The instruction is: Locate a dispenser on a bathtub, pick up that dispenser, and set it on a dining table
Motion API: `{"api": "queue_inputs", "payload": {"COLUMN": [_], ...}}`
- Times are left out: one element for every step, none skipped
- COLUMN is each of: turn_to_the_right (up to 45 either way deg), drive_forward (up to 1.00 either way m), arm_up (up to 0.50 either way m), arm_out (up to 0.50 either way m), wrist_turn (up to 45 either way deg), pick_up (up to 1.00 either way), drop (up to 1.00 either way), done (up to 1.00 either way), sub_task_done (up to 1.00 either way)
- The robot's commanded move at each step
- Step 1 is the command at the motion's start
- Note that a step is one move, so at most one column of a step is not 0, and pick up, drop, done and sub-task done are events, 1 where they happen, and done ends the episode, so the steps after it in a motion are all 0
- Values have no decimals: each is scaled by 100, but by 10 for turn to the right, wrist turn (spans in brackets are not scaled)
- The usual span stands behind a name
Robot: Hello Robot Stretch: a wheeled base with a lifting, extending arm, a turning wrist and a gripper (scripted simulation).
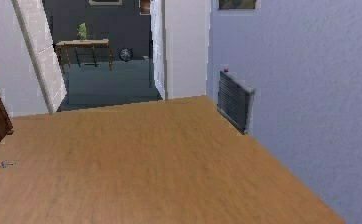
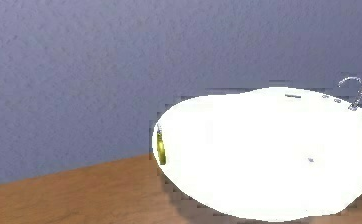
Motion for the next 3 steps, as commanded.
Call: {"api": "queue_inputs", "payload": {"turn_to_the_right": [0,0,0], "drive_forward": [0,0,0], "arm_up": [20,0,0], "arm_out": [0,46,0], "wrist_turn": [0,0,450], "pick_up": [0,0,0], "drop": [0,0,0], "done": [0,0,0], "sub_task_done": [0,0,0]}}
